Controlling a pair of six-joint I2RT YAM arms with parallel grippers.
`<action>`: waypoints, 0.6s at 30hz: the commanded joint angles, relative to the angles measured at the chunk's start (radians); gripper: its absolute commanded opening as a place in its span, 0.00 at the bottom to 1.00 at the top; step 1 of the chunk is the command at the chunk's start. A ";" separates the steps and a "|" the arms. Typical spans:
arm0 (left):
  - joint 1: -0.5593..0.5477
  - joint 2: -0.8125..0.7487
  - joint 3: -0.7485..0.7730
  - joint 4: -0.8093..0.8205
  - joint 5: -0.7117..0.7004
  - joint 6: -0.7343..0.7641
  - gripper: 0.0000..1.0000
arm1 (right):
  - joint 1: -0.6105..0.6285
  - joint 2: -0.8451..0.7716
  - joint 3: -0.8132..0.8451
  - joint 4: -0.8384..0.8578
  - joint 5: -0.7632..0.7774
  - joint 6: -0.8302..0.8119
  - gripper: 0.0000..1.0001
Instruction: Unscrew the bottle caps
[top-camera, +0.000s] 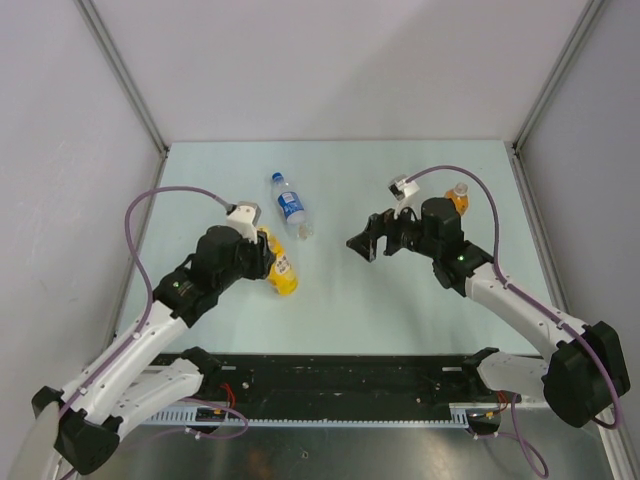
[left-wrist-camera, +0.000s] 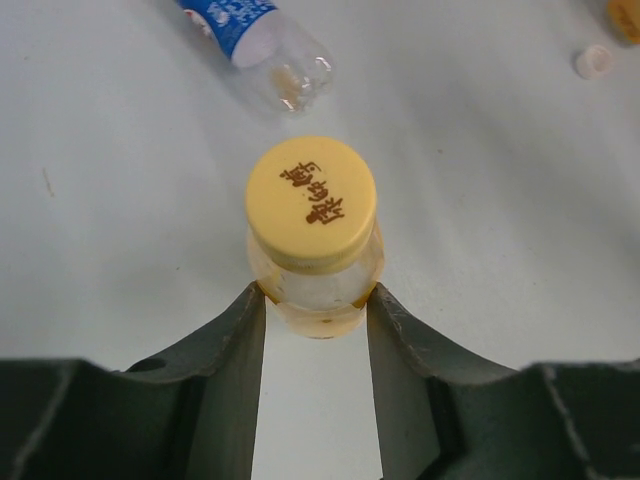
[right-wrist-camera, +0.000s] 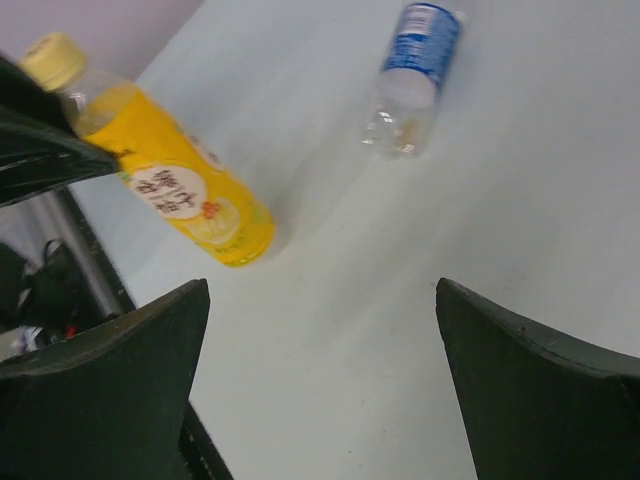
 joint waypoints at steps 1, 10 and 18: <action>0.006 -0.035 0.049 0.034 0.143 0.048 0.36 | 0.001 -0.034 0.044 0.104 -0.253 -0.049 0.99; 0.006 -0.046 0.136 0.033 0.412 0.090 0.40 | -0.006 -0.041 0.045 0.335 -0.738 0.076 0.99; 0.006 -0.017 0.218 0.038 0.623 0.076 0.40 | 0.064 0.011 0.045 0.410 -0.765 0.111 0.99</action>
